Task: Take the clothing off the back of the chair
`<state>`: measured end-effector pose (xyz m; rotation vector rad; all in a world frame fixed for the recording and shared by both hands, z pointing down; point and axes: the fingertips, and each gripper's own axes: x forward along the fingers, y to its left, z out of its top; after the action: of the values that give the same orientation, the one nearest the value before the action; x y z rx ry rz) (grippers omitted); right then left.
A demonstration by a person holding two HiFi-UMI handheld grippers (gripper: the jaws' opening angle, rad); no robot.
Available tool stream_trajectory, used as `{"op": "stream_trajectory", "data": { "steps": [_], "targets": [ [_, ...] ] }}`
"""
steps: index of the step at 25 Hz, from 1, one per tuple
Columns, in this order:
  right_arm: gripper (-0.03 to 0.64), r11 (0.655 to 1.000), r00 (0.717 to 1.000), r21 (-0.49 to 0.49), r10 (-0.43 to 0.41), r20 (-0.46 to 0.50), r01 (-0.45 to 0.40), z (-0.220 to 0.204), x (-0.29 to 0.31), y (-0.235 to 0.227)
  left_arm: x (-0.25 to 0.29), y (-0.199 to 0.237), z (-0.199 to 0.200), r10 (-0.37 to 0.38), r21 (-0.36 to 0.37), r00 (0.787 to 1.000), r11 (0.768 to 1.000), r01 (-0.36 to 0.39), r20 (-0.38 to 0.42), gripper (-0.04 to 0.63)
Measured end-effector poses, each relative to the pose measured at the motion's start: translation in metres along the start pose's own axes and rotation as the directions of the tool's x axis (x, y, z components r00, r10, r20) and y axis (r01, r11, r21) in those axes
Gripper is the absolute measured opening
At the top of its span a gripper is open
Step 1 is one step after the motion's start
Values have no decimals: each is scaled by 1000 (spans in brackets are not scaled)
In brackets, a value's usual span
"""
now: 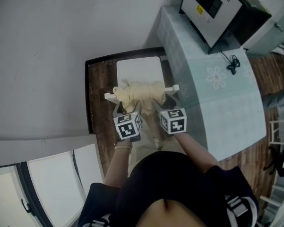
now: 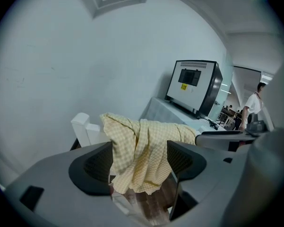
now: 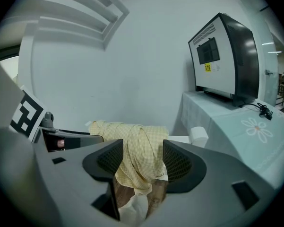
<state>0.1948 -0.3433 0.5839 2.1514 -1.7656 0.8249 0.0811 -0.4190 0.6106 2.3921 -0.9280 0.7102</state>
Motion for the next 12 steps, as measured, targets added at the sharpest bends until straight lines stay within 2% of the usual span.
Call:
{"op": "stream_trajectory", "data": {
  "steps": [12],
  "targets": [
    [255, 999, 998, 0, -36, -45, 36, -8, 25, -4, 26, -1, -4, -29, 9, 998, 1000, 30, -61, 341]
  ]
}}
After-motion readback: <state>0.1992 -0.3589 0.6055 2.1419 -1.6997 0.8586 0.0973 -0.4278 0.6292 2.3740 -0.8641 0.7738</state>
